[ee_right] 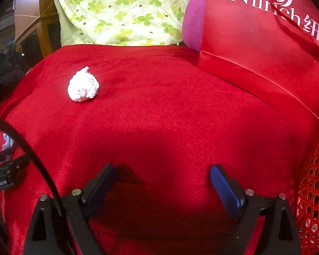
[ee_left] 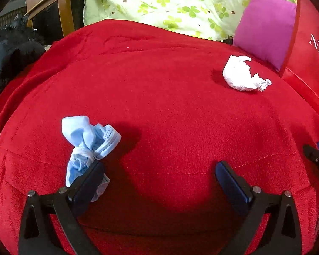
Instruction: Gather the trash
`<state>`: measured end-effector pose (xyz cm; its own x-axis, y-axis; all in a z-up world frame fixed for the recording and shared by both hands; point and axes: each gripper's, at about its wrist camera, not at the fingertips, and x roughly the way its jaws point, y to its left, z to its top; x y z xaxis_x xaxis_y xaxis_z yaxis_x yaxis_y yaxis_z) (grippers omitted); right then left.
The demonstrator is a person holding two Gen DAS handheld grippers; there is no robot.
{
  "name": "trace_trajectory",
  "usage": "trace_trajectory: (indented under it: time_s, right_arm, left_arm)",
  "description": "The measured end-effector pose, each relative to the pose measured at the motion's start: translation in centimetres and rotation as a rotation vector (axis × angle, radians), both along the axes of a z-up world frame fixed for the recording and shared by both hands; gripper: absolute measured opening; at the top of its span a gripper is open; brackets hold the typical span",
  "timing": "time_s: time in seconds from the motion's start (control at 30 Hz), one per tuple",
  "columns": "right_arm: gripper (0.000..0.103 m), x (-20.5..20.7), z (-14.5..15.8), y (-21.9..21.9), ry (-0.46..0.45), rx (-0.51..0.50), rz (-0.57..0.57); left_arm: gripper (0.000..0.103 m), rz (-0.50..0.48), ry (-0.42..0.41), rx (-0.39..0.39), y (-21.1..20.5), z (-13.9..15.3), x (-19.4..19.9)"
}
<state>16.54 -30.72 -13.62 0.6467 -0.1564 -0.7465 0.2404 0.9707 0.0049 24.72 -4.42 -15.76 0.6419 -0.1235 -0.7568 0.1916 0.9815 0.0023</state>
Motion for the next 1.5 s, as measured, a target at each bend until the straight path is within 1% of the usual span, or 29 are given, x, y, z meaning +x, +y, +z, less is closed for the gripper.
trace_trajectory:
  time_s: [0.07, 0.47, 0.53, 0.63, 0.7, 1.1, 1.5]
  right_arm:
    - [0.094, 0.7, -0.3, 0.3, 0.002, -0.005, 0.000]
    - [0.094, 0.5, -0.2, 0.2, -0.010, 0.008, 0.005]
    - [0.098, 0.7, -0.3, 0.2, -0.008, 0.017, 0.016]
    - [0.102, 1.2, -0.4, 0.5, 0.009, -0.001, 0.023]
    - [0.103, 1.4, -0.4, 0.7, 0.015, -0.007, 0.023]
    - [0.103, 1.4, -0.4, 0.2, 0.002, 0.023, 0.033]
    - [0.103, 1.2, -0.3, 0.3, 0.004, 0.014, 0.029]
  left_arm:
    - [0.103, 0.001, -0.001, 0.001, -0.1, 0.0, 0.0]
    - [0.103, 0.013, -0.008, -0.012, -0.1, -0.1, -0.3]
    - [0.103, 0.012, -0.007, -0.010, -0.1, -0.1, -0.2]
    - [0.103, 0.011, -0.006, -0.008, -0.2, -0.1, -0.2]
    - [0.103, 0.011, -0.006, -0.008, -0.2, -0.1, -0.2]
    - [0.103, 0.011, -0.007, -0.008, -0.2, -0.3, -0.2]
    - [0.103, 0.010, -0.006, -0.008, -0.2, -0.2, -0.2]
